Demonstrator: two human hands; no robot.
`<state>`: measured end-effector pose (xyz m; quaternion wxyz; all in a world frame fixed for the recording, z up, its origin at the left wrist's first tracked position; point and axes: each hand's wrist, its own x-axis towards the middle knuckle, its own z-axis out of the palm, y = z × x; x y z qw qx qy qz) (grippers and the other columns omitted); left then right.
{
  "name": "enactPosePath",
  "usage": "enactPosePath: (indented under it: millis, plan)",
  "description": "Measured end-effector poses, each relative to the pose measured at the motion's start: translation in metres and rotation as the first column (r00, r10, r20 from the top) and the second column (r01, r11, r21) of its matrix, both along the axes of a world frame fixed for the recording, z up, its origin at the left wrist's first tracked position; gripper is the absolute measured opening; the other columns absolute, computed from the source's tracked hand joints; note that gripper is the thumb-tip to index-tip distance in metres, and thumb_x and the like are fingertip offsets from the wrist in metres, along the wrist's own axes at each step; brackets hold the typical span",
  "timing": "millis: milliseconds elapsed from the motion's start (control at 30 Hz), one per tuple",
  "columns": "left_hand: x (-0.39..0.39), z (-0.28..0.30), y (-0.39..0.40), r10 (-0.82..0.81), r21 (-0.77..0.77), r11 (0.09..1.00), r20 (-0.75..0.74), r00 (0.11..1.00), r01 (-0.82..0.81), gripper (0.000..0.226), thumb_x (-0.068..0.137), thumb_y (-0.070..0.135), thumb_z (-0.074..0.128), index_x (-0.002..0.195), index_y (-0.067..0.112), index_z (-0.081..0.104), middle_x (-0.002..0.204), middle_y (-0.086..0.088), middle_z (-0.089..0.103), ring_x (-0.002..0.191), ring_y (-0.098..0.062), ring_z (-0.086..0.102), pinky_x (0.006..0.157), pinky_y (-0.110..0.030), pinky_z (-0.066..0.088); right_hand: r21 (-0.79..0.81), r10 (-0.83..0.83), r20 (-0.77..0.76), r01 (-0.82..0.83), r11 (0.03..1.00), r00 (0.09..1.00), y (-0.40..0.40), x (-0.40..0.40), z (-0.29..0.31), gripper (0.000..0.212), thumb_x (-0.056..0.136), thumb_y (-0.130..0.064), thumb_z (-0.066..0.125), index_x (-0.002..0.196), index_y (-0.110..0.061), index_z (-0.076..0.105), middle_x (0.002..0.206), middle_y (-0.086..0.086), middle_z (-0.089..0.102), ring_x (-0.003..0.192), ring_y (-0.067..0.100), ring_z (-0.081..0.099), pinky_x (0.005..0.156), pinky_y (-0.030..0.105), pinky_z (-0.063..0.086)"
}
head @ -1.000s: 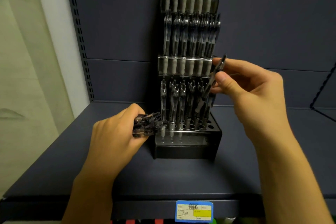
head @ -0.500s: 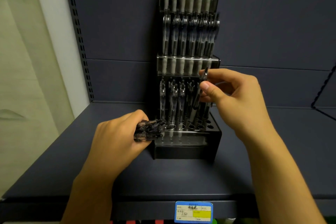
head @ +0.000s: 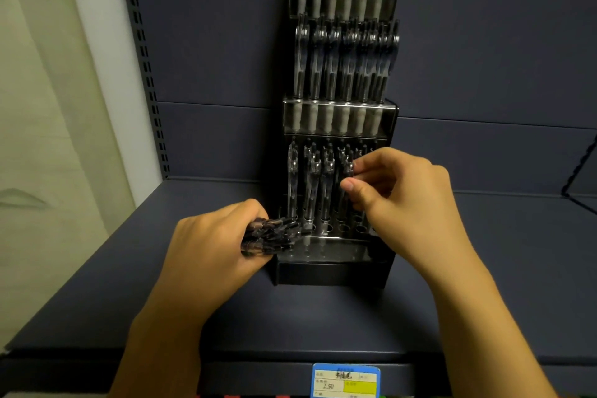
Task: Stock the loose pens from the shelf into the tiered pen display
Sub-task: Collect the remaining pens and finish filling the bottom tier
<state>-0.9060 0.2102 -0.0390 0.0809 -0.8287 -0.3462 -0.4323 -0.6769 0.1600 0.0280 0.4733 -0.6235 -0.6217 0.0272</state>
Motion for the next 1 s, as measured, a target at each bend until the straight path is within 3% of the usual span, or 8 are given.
enactPosePath:
  millis: [100,267,367,533,667,833,1000]
  plan:
    - [0.000,0.000,0.001,-0.005,-0.010,1.000,0.005,1.000,0.005,0.014,0.079,0.036,0.057,0.075,0.023,0.060,0.061,0.011,0.055,0.049,-0.012,0.050,0.041,-0.039,0.043,-0.031,-0.010,0.028,0.011,0.999,1.000,-0.001,-0.001,0.004,0.012,0.086,-0.031,0.080,0.088,-0.030,0.069,0.070,-0.019,0.067,0.071,-0.002,0.067,0.065,0.004,0.047]
    - [0.000,-0.001,0.000,0.009,-0.021,1.000,0.011,1.000,-0.009,0.015,0.079,0.038,0.056,0.075,0.024,0.059,0.061,0.012,0.054,0.049,-0.011,0.050,0.041,-0.037,0.043,-0.073,-0.052,0.108,0.060,0.995,0.993,-0.008,0.000,0.010,0.020,0.085,-0.044,0.079,0.079,-0.026,0.071,0.063,-0.014,0.066,0.074,0.005,0.065,0.068,0.024,0.054]
    - [0.000,-0.001,0.000,-0.001,-0.013,1.000,0.017,1.000,0.001,0.016,0.080,0.038,0.056,0.074,0.023,0.060,0.060,0.012,0.053,0.049,-0.011,0.049,0.041,-0.035,0.042,-0.060,-0.034,0.161,0.044,0.997,0.986,-0.014,-0.001,0.011,0.021,0.083,-0.044,0.080,0.078,-0.026,0.070,0.062,-0.016,0.065,0.068,0.001,0.064,0.063,0.012,0.050]
    - [0.002,-0.002,-0.001,-0.014,-0.002,1.000,0.026,1.000,0.014,0.020,0.083,0.037,0.058,0.074,0.020,0.060,0.062,0.008,0.055,0.051,-0.014,0.051,0.044,-0.040,0.043,-0.085,0.185,0.178,-0.173,0.981,0.966,-0.025,-0.009,0.008,0.011,0.081,-0.033,0.084,0.084,-0.027,0.075,0.066,-0.017,0.068,0.077,-0.003,0.065,0.071,0.008,0.048]
    - [0.002,-0.002,0.000,-0.018,0.004,1.000,0.031,0.999,0.018,0.016,0.079,0.036,0.062,0.076,0.021,0.059,0.064,0.008,0.056,0.053,-0.015,0.051,0.045,-0.039,0.042,-0.197,0.414,0.180,-0.379,0.904,0.893,-0.027,-0.017,0.003,0.017,0.080,-0.021,0.087,0.093,-0.025,0.077,0.076,-0.013,0.072,0.077,0.001,0.069,0.072,0.012,0.052]
    - [0.001,-0.003,0.000,-0.028,0.002,1.000,0.034,0.999,0.028,0.017,0.078,0.038,0.062,0.077,0.021,0.058,0.064,0.009,0.055,0.054,-0.015,0.051,0.045,-0.034,0.040,-0.054,0.409,0.188,-0.407,0.912,0.893,-0.026,-0.025,-0.007,0.017,0.079,-0.016,0.087,0.092,-0.019,0.077,0.079,-0.008,0.073,0.078,0.005,0.070,0.073,0.022,0.056]
    - [0.001,-0.002,-0.002,0.048,-0.014,0.999,0.045,0.998,-0.048,0.023,0.075,0.023,0.079,0.076,0.022,0.056,0.063,0.008,0.055,0.054,-0.017,0.051,0.048,-0.029,0.030,-0.007,0.385,0.032,-0.384,0.923,0.923,-0.027,-0.037,-0.018,0.021,0.074,-0.020,0.091,0.089,-0.015,0.076,0.078,-0.004,0.074,0.076,0.011,0.071,0.072,0.022,0.058]
